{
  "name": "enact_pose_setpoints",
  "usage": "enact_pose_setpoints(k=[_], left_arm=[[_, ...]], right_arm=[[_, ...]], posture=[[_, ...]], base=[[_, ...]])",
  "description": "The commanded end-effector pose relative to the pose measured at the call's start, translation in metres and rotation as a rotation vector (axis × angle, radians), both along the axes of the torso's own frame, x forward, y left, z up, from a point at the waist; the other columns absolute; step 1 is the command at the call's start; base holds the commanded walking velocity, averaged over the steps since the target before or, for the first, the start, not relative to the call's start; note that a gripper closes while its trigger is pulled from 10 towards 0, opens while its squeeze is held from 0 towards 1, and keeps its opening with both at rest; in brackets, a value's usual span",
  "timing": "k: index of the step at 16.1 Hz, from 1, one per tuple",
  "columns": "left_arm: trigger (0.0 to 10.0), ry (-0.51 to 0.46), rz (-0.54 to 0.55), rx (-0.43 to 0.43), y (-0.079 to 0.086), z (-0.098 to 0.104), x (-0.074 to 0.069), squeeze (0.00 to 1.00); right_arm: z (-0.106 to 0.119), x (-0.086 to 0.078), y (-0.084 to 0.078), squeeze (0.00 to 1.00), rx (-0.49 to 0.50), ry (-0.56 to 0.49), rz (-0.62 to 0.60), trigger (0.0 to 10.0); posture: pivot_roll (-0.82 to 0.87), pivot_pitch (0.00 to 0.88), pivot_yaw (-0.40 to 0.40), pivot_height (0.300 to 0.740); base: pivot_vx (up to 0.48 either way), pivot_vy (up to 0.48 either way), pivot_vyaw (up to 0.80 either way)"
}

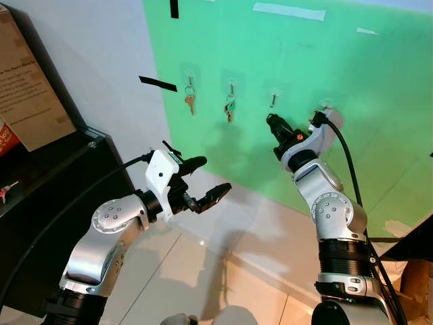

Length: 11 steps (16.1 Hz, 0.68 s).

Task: Hang keys on a hook

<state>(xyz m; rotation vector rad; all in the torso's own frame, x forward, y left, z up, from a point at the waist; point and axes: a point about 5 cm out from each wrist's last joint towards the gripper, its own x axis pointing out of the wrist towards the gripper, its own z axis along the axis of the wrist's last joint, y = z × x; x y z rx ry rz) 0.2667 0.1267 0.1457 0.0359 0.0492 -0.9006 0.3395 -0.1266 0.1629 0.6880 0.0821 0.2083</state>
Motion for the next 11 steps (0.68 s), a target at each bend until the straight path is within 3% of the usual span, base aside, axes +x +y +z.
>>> enact_pose_setpoints(k=[1, 2, 4, 7, 9, 11], left_arm=[[10.0, -0.009, -0.007, -0.002, 0.0, 0.005, 0.001, 0.0], [10.0, -0.009, -0.007, -0.002, 0.0, 0.005, 0.001, 0.0], [10.0, -0.007, -0.01, -0.001, 0.0, 0.004, 0.001, 0.0], [10.0, -0.006, -0.014, 0.001, 0.0, 0.005, 0.001, 0.0], [10.0, -0.005, -0.015, 0.002, 0.0, 0.005, 0.001, 0.0], [10.0, -0.004, -0.017, 0.003, 0.0, 0.005, 0.001, 0.0]], right_arm=[[-0.002, -0.003, -0.004, 0.0, 0.018, -0.001, -0.002, 10.0], [-0.002, -0.003, -0.004, 0.0, 0.018, -0.001, -0.002, 10.0], [0.019, -0.015, 0.012, 0.0, -0.01, -0.17, 0.174, 10.0], [0.023, -0.024, 0.02, 0.0, -0.171, -0.24, 0.324, 10.0], [0.019, -0.027, 0.019, 0.0, -0.356, -0.232, 0.389, 10.0], [-0.004, -0.035, 0.012, 0.0, -0.789, -0.132, 0.53, 10.0]], posture=[[-0.03, 0.0, 0.063, 0.74], [-0.03, 0.0, 0.063, 0.74], [-0.03, 0.0, 0.064, 0.74], [-0.03, 0.0, 0.069, 0.74], [-0.03, 0.0, 0.069, 0.74], [-0.03, 0.0, 0.072, 0.74]], base=[[0.0, 0.0, 0.0], [0.0, 0.0, 0.0], [0.0, 0.0, 0.0], [0.0, 0.0, 0.0], [0.0, 0.0, 0.0], [0.0, 0.0, 0.0]])
